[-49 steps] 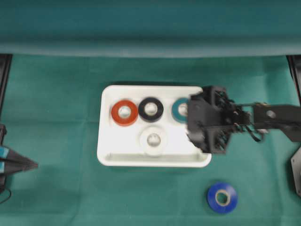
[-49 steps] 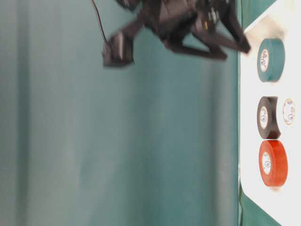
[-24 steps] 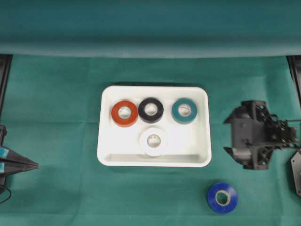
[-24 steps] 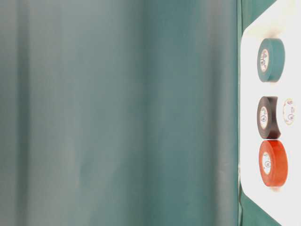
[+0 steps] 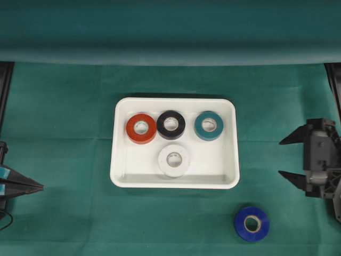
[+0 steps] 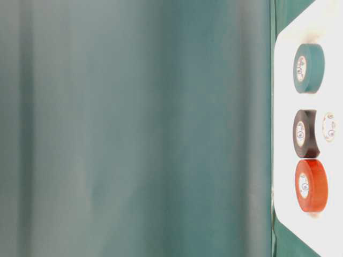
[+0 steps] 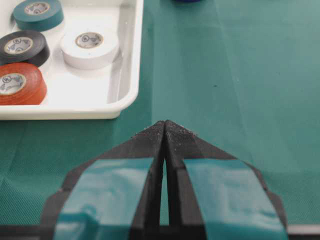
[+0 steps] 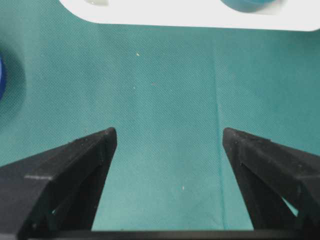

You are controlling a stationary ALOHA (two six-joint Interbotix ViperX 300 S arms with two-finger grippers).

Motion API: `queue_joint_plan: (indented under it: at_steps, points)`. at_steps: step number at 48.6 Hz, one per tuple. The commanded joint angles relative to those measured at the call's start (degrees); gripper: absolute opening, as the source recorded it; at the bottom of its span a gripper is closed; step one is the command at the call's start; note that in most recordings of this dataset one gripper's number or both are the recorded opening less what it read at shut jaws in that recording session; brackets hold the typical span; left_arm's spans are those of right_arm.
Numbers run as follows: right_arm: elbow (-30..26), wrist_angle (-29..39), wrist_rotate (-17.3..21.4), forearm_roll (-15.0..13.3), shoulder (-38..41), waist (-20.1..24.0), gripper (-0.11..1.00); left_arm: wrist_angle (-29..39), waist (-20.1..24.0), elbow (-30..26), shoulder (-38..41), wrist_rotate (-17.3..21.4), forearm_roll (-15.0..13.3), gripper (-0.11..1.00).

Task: Put the tape into the white case with the right arm.
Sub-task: 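Withdraw the right gripper to the right of the tray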

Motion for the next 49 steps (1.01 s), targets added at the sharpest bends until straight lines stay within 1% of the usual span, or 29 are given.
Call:
queue_joint_plan:
  at_steps: [1,8,13,19,28,34,39,49]
  points:
    - [0.0,0.44,0.09,0.26,-1.85,0.18,0.77,-0.62,0.0,-0.7,0.44,0.09,-0.09,0.0]
    - [0.79,1.14,0.09,0.44,-4.22,1.14,0.77,-0.62,0.09,-0.7,0.44,0.09,-0.09,0.0]
    - [0.79,1.14,0.09,1.23,-4.75,3.34,0.77,-0.62,0.0,-0.7,0.44,0.09,-0.09,0.0]
    - [0.79,0.88,0.09,2.2,-4.66,7.82,0.77,-0.62,0.09,-0.7,0.44,0.09,-0.09,0.0]
    - [0.62,1.14,0.09,2.46,-4.66,14.59,0.77,-0.62,0.0,-0.7,0.44,0.09,-0.09,0.0]
    - [0.88,1.14,0.18,2.99,-4.75,18.19,0.76,-0.62,0.09,-0.7,0.44,0.09,0.0,0.0]
    - [1.05,1.14,0.26,3.16,-4.66,19.34,0.75,-0.62,0.0,-0.7,0.44,0.09,-0.09,0.0]
    - [0.88,0.79,0.35,3.25,-4.48,19.34,0.7,-0.62,0.0,-0.7,0.44,0.09,-0.09,0.0]
